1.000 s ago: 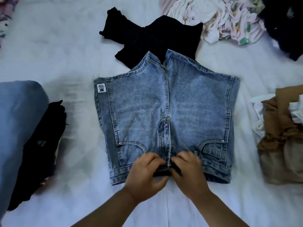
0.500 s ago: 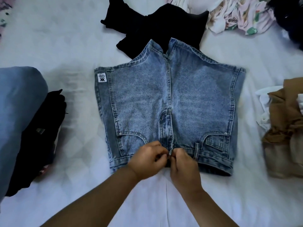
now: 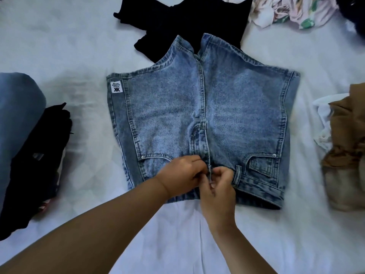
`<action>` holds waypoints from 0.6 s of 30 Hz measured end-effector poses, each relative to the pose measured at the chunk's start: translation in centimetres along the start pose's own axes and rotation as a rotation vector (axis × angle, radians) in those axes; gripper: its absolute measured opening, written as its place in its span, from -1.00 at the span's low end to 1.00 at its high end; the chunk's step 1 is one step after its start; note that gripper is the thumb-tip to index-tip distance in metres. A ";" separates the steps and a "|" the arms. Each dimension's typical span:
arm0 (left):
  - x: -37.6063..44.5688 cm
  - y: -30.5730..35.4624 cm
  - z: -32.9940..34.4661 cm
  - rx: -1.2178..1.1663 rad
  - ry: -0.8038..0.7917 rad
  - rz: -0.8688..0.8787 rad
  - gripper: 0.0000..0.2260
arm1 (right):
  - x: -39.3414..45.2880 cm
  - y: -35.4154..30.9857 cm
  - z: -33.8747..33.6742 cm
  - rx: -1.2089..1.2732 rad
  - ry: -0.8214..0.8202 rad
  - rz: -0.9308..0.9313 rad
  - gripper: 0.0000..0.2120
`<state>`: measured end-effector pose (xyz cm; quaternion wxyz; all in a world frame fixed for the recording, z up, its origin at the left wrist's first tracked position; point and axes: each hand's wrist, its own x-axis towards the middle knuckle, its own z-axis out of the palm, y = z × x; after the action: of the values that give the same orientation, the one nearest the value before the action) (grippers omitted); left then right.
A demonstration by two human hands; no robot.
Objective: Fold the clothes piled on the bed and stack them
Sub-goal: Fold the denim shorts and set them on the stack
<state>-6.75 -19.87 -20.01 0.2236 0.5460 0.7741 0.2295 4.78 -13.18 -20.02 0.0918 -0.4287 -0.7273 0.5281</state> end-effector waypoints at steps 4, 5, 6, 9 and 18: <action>0.5 -0.5 -0.1 -0.092 -0.103 -0.109 -0.86 | 0.8 0.1 0.8 0.087 0.099 0.127 -0.77; 0.6 -0.7 -0.2 -0.113 -0.119 -0.112 -0.86 | 0.8 0.2 0.9 0.111 0.106 0.155 -0.76; 0.7 -0.9 -0.4 -0.133 -0.130 -0.110 -0.85 | 0.8 0.3 0.9 0.131 0.111 0.177 -0.75; 0.8 -1.4 -0.5 -0.140 -0.131 -0.051 -0.83 | 1.0 0.1 1.0 0.176 0.127 0.239 -0.73; 1.2 -1.9 -1.0 0.126 -0.095 0.331 -0.69 | 1.6 -0.9 1.6 0.269 0.179 0.352 -0.76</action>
<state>-9.17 -19.38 -20.45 0.1843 0.6889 0.6753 0.1881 2.36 -13.18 -20.47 0.1188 -0.5781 -0.5533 0.5878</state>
